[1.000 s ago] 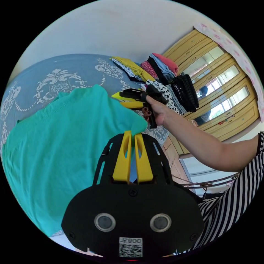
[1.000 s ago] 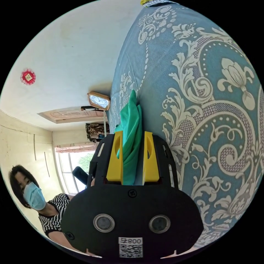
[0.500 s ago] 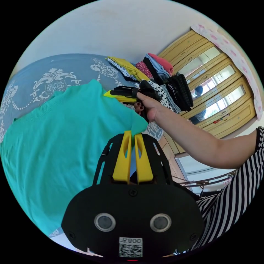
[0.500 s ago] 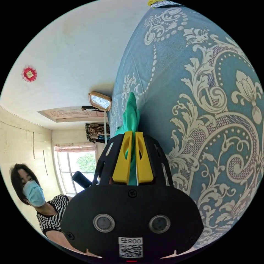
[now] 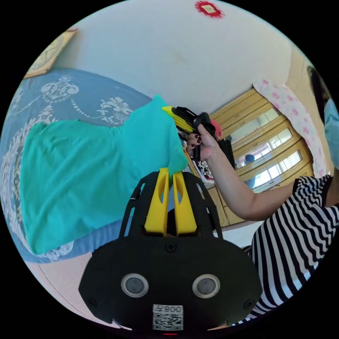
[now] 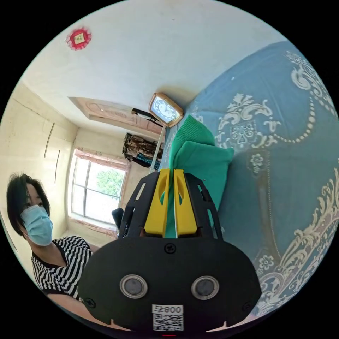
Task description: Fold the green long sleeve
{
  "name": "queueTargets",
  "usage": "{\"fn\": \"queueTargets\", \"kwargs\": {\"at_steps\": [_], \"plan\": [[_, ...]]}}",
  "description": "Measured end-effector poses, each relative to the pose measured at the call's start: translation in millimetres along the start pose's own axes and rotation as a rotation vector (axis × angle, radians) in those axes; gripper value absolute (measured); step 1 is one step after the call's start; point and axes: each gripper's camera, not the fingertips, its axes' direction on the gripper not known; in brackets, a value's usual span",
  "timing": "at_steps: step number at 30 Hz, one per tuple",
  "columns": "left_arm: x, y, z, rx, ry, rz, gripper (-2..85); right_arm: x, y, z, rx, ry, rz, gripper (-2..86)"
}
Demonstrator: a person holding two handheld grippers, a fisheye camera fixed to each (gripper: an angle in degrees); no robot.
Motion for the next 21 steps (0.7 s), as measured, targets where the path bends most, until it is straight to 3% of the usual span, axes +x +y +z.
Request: {"fn": "queueTargets", "kwargs": {"at_steps": [8, 21], "plan": [[-85, 39, -142, 0.174, -0.011, -0.240, 1.5, -34, -25, 137, -0.154, -0.002, -0.021, 1.7], [-170, 85, -274, 0.301, 0.069, -0.447, 1.5, -53, -43, 290, -0.321, 0.104, -0.003, 1.6]]}}
